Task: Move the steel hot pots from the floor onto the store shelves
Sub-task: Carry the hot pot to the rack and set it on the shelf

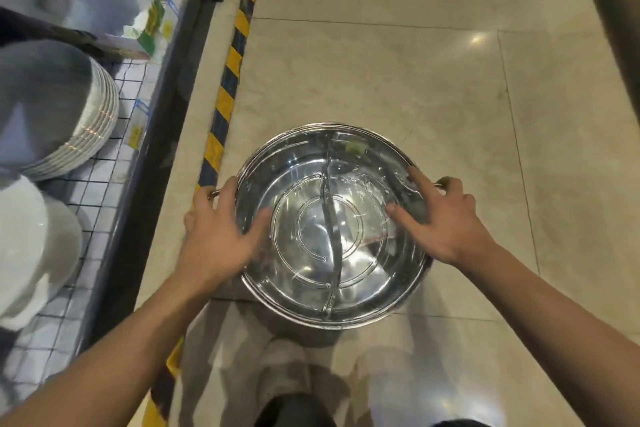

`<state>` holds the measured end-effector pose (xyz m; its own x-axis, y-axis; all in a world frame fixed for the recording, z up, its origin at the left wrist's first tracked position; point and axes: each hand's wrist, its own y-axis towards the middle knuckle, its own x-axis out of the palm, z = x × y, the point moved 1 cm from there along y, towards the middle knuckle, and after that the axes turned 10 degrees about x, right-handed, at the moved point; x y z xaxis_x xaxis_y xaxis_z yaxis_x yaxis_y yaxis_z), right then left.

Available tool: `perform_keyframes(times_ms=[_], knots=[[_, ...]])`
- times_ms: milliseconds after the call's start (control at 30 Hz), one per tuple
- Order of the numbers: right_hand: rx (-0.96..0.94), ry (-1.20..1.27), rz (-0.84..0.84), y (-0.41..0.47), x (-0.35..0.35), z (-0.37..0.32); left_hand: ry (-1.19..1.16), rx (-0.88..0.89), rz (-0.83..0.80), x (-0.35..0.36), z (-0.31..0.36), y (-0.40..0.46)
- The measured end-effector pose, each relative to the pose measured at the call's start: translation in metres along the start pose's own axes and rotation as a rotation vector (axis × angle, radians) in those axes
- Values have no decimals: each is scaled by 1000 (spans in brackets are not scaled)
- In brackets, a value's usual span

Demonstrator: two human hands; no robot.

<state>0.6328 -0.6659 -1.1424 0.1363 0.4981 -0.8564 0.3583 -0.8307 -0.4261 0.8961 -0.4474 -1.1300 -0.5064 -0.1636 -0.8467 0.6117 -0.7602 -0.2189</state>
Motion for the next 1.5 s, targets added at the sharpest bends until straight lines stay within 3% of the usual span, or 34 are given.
perform_keyframes(times_ms=[200, 467, 700, 900, 1033, 1200, 1367, 1500], knots=[[35, 63, 51, -84, -145, -20, 36, 103, 30, -132, 97, -38], [100, 109, 146, -201, -409, -70, 57, 185, 35, -357, 276, -73], [197, 146, 303, -266, -636, -131, 76, 311, 44, -554, 428, -47], [181, 105, 371, -300, -789, -175, 154, 449, 65, -685, 530, -16], [105, 119, 427, -312, -855, -193, 155, 509, 121, -739, 573, -10], [7, 93, 457, -306, -893, -204, 149, 460, 152, -769, 594, -18], [-118, 88, 406, -277, -902, -213, 172, 350, 182, -782, 593, -34], [-305, 64, 375, -248, -905, -233, 186, 214, 305, -786, 577, -63]])
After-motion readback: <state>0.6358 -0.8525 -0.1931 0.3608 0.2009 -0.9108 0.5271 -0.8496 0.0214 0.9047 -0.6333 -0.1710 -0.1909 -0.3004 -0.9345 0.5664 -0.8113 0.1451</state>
